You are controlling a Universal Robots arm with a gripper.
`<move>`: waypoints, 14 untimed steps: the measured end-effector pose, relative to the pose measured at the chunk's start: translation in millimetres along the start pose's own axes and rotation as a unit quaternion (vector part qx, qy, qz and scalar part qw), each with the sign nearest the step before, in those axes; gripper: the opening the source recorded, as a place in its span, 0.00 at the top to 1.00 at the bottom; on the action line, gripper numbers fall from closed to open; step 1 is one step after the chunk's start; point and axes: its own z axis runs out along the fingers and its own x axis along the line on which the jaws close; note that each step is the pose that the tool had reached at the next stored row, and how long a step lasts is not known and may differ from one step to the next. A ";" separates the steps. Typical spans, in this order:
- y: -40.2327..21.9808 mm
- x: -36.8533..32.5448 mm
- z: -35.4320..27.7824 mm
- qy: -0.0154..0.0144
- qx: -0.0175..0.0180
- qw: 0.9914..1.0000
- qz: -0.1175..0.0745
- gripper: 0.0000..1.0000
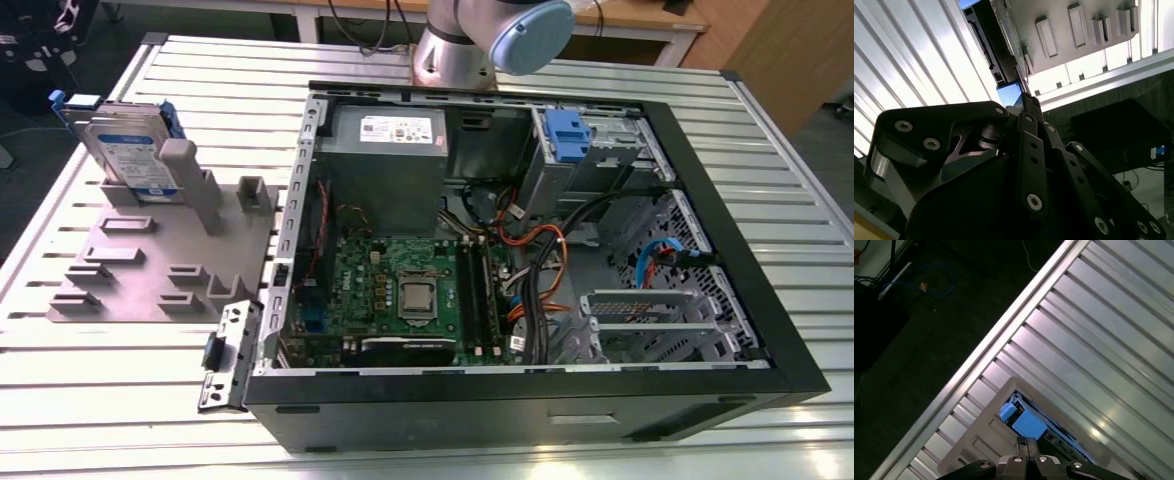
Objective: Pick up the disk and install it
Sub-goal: 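Pick up the disk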
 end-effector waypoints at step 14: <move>0.0 0.0 0.0 0.001 0.001 1.000 -0.029 0.89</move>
